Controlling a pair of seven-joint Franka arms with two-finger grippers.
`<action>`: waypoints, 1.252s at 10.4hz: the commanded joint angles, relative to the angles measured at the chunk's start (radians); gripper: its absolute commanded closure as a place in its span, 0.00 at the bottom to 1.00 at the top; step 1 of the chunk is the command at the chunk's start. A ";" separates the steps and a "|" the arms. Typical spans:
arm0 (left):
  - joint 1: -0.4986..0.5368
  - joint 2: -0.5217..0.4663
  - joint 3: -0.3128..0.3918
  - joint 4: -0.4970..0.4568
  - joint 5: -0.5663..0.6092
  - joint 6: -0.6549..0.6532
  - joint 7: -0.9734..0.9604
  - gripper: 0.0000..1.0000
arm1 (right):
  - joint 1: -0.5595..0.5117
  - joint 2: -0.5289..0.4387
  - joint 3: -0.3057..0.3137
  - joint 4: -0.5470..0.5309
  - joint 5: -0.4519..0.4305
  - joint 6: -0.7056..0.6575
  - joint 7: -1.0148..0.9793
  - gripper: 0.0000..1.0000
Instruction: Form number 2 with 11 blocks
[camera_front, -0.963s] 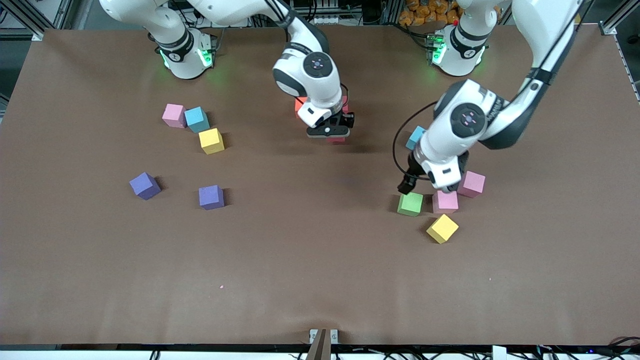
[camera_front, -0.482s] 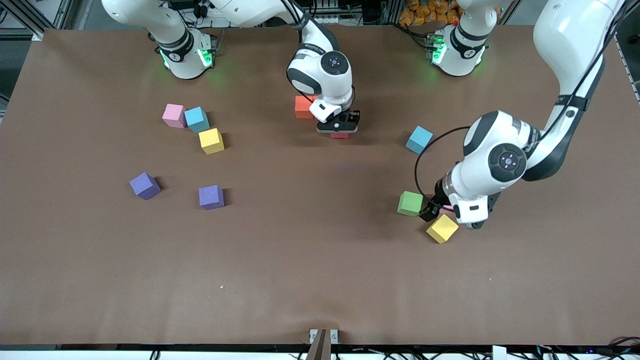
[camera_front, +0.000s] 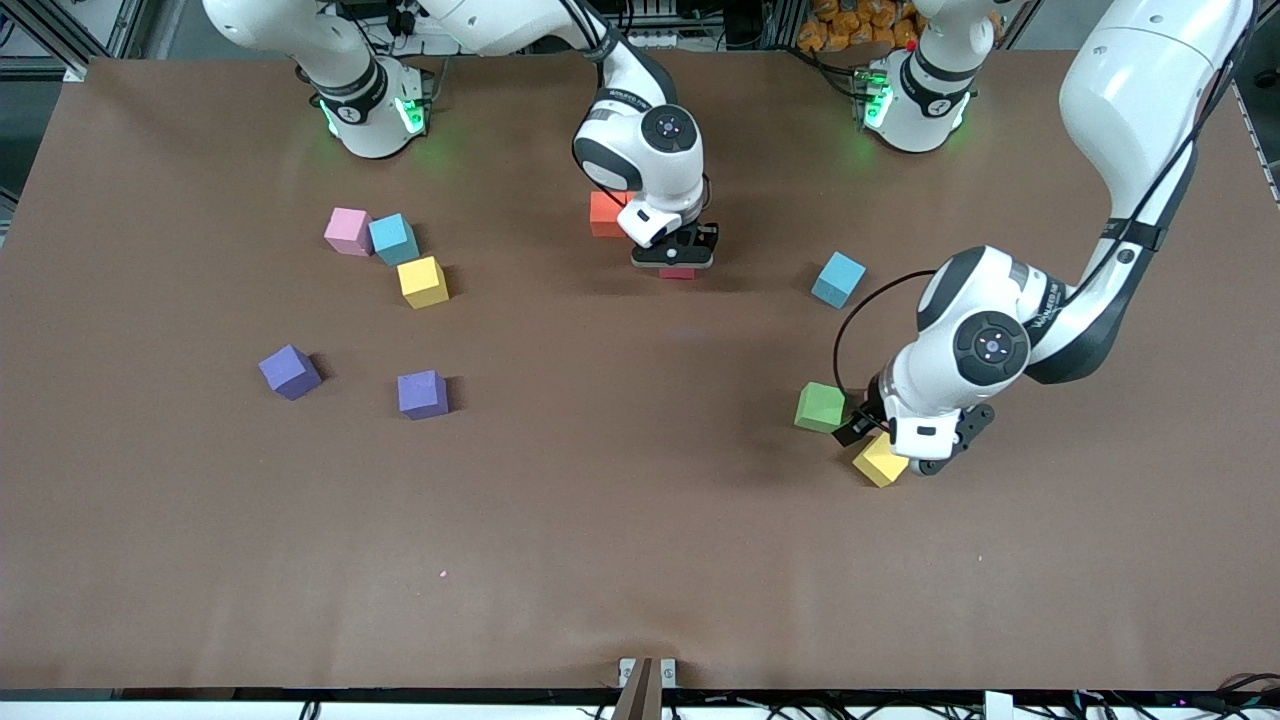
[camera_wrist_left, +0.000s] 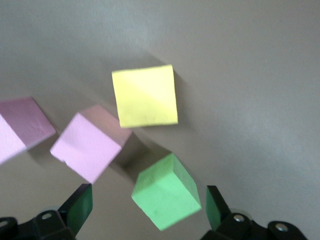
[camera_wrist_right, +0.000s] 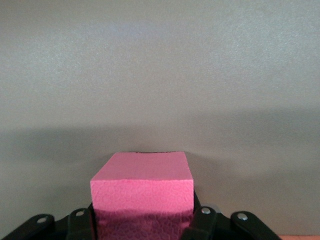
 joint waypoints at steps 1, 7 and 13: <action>-0.008 0.077 0.020 0.094 0.035 -0.028 0.037 0.00 | 0.008 0.004 -0.004 0.007 0.010 -0.011 -0.003 0.75; -0.108 0.128 0.181 0.171 0.033 -0.026 0.040 0.00 | 0.019 0.012 0.002 0.005 0.010 -0.011 -0.004 0.76; -0.110 0.159 0.195 0.182 0.035 -0.014 0.054 0.00 | 0.021 0.003 0.013 -0.001 0.012 -0.024 -0.001 0.76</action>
